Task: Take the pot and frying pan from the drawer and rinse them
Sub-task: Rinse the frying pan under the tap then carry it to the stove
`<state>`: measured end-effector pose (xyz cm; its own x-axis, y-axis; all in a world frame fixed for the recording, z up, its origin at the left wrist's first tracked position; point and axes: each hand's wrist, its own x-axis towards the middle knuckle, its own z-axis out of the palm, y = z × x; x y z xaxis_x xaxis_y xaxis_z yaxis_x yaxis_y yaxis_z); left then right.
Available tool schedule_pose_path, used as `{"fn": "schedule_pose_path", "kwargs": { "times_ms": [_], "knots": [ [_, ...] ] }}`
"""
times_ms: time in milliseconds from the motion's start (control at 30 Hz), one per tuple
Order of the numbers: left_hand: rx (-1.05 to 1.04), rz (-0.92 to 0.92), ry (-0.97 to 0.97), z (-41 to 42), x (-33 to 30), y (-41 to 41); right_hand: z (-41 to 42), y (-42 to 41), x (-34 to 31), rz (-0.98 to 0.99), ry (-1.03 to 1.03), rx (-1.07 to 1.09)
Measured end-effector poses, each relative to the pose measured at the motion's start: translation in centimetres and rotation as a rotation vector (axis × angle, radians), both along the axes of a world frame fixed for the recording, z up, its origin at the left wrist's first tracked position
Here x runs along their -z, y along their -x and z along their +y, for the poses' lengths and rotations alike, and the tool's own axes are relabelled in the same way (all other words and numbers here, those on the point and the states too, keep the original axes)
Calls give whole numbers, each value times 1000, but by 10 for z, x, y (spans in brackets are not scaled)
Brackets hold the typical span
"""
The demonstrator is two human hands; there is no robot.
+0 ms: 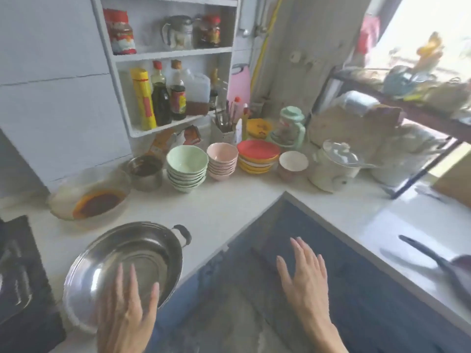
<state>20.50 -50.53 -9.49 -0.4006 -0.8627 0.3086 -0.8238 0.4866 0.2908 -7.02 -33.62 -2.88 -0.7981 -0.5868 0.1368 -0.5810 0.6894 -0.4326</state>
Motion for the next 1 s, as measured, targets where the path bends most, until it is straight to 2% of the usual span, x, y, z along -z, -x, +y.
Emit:
{"fn": "schedule_pose_path", "kwargs": {
  "times_ms": [133,267,367,500,633,733,800,900,1000],
  "knots": [
    [140,70,104,16,-33,91,130,33,-22,44,147,393],
    [301,132,118,92,-40,198,268,54,-25,134,216,697],
    [398,230,54,176,-38,275,371,69,-21,164,270,936],
    [468,315,-76,275,-48,360,481,93,-17,176,298,1124],
    [579,168,-137,342,-56,427,554,131,-5,54,272,1123],
    [767,-46,-151,359,-41,490,585,187,10,-336,423,983],
    [943,-205,-131,358,-25,541,598,232,23,-505,430,867],
    [1165,-365,-82,350,-8,621,600,306,41,-577,350,735],
    [1237,-449,-77,347,7,700,586,400,61,-608,282,638]
  ]
}}
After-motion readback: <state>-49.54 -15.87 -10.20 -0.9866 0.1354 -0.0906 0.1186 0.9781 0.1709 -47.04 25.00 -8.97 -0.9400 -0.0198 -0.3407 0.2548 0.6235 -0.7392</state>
